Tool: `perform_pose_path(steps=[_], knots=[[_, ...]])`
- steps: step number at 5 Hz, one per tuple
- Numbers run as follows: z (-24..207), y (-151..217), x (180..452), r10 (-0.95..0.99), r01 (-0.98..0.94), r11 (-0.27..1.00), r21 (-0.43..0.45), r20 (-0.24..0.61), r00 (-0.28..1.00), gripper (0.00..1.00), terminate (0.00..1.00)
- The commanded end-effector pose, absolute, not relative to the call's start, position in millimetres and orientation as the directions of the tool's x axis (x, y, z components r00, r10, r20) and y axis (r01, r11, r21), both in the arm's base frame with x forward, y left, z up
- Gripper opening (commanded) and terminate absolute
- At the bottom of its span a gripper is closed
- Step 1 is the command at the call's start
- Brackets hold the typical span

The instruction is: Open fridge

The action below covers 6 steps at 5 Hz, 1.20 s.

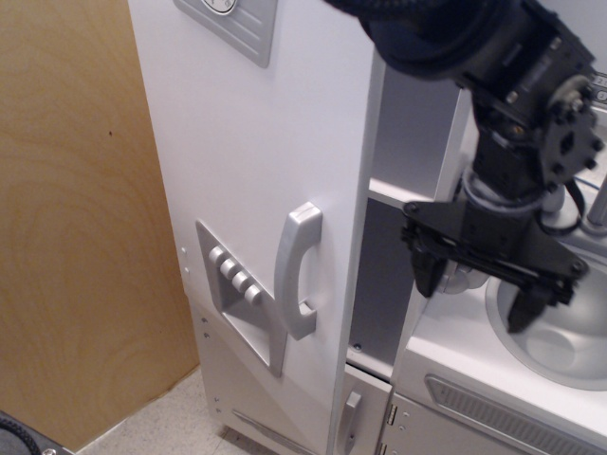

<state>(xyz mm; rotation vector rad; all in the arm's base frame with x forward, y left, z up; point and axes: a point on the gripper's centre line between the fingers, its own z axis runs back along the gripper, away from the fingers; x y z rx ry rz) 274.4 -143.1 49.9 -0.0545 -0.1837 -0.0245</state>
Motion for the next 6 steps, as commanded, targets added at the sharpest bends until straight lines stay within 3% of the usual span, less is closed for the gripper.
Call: perform_pose_path(steps=[1,4,6], knots=[[65.1,-103.1,268.3,0.018,-0.016,1.0,-0.014,0.192,0.981,1.0,0.0],[72.7,-27.5,216.2,0.036,-0.051,0.997,0.055,0.254,0.966,1.0,0.0],[73.8,37.0,208.1,0.118,-0.145,0.982,0.119,0.21,0.971,1.0,0.0]])
